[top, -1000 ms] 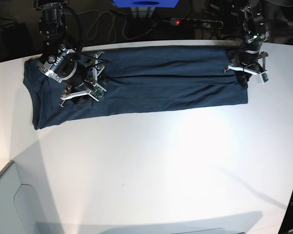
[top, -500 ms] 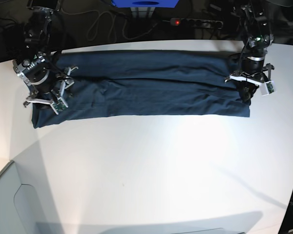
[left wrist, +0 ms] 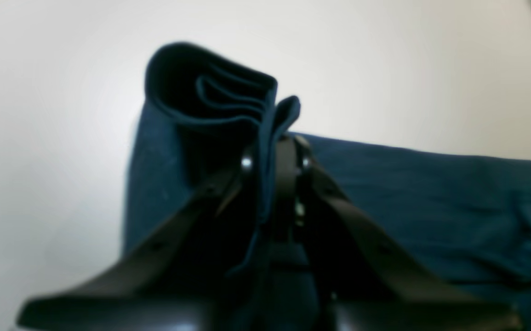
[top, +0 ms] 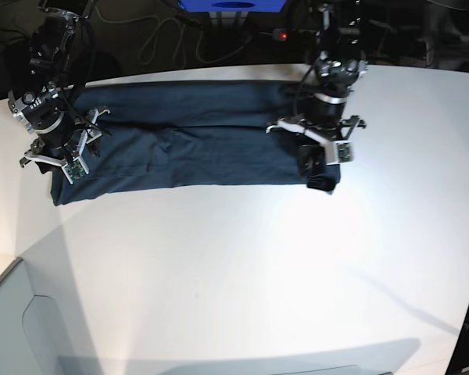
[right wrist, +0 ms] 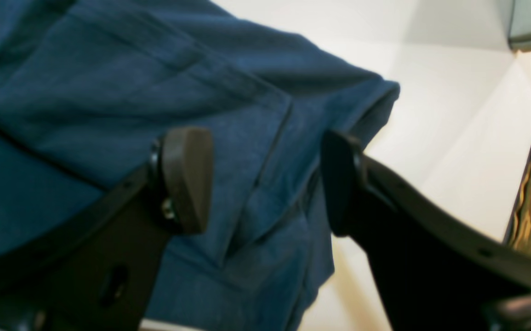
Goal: Fold the T-shirt properly
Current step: 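Fold the strip end with the left gripper over toward the right gripper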
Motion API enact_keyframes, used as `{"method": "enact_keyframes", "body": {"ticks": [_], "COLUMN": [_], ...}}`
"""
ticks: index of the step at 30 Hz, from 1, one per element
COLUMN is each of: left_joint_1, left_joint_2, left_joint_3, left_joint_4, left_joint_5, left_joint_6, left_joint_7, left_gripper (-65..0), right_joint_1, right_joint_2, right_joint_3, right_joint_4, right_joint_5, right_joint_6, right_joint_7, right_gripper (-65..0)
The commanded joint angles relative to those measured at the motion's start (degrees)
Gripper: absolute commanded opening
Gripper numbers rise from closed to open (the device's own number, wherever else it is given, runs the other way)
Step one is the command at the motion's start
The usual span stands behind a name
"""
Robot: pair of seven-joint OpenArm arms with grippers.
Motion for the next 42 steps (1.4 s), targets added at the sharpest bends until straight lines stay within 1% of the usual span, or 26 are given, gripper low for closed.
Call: {"method": "enact_keyframes", "body": {"ticks": [1, 4, 6, 11, 18, 24, 30, 35, 42], "left_joint_1": [-0.85, -1.64, -3.04, -5.59, -7.88, -9.11, -9.99, -10.43, -11.39], "left_joint_2": [1.18, 3.29, 3.99, 4.17, 4.17, 4.17, 4.25, 4.25, 4.25], "left_joint_3": [2.09, 7.45, 11.05, 17.3, 22.22, 23.01, 23.19, 26.26, 26.61], "left_joint_4": [0.71, -2.19, -5.35, -11.86, -13.61, -13.88, -17.31, -17.75, -17.75], "left_joint_5": [1.18, 5.05, 6.9, 6.99, 6.99, 6.9, 6.9, 6.9, 6.9], "left_joint_6": [-0.31, -0.31, -0.31, -0.31, -0.31, -0.31, -0.31, -0.31, -0.31], "left_joint_7": [-1.48, -1.56, -1.56, -1.65, -1.65, -1.56, -1.56, -1.56, -1.3], "left_gripper": [-65.0, -65.0, -65.0, -65.0, -65.0, -65.0, -65.0, -65.0, -65.0], "right_joint_1": [0.41, 0.41, 0.41, 0.41, 0.41, 0.41, 0.24, -0.03, -0.2], "right_joint_2": [0.61, 0.61, 0.61, 0.61, 0.61, 0.61, 0.61, 0.61, 0.61], "right_joint_3": [0.19, 0.1, 0.1, 0.1, 0.01, 0.01, 0.01, 0.01, 0.01], "right_joint_4": [1.04, 1.04, 1.04, 1.04, 0.95, 0.95, 0.95, 0.95, 0.95], "right_joint_5": [0.52, 0.52, 0.52, 0.52, 0.52, 0.52, 0.52, 0.52, 0.52], "right_joint_6": [1.02, 1.02, 1.02, 1.02, 1.02, 1.02, 1.02, 1.02, 1.02], "right_joint_7": [0.93, 0.93, 0.93, 0.84, 0.84, 0.84, 0.84, 0.84, 0.75], "right_gripper": [-29.6, -29.6, -29.6, -29.5, -29.5, -29.5, -29.5, -29.5, -29.5]}}
